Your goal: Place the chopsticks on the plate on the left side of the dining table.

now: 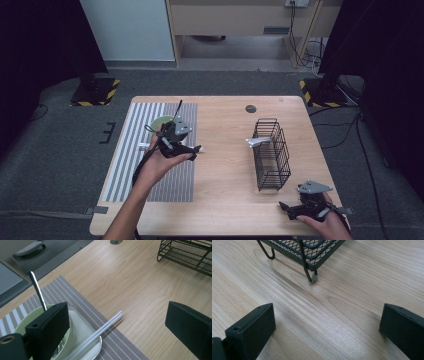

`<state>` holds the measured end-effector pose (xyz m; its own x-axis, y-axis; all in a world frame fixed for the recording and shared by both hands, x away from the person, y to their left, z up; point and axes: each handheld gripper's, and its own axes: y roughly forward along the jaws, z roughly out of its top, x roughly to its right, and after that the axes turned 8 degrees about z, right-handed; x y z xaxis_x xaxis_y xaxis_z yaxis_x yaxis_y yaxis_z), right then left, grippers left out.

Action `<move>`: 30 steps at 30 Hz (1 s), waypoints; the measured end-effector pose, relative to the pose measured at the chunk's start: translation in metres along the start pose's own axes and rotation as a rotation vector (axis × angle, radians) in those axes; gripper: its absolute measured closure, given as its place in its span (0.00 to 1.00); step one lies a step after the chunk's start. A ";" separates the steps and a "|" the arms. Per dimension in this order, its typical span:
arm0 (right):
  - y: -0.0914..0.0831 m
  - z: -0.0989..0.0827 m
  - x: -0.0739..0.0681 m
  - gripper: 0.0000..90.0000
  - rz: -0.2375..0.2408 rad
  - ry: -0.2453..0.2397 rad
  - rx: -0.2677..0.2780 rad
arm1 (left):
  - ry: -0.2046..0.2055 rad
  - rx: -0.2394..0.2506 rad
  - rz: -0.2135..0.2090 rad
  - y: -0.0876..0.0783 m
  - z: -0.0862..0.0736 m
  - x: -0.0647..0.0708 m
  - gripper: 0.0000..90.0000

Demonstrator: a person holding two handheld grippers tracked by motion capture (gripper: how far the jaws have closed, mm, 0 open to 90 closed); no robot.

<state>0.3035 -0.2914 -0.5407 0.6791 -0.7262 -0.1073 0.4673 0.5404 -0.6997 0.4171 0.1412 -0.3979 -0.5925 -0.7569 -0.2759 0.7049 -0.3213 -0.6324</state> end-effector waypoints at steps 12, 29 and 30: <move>0.000 0.000 0.000 0.00 0.000 0.000 0.000 | 0.063 0.003 -0.046 0.011 0.015 0.029 0.05; -0.001 0.000 0.000 0.00 0.002 0.000 -0.002 | 0.110 -0.010 -0.114 0.030 0.013 0.057 0.05; -0.001 0.000 0.000 0.00 0.002 0.000 -0.002 | 0.111 -0.007 -0.114 0.031 0.013 0.058 0.05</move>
<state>0.3028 -0.2918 -0.5406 0.6802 -0.7249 -0.1091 0.4647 0.5415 -0.7006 0.4093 0.0799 -0.4242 -0.7081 -0.6483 -0.2799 0.6282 -0.3974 -0.6689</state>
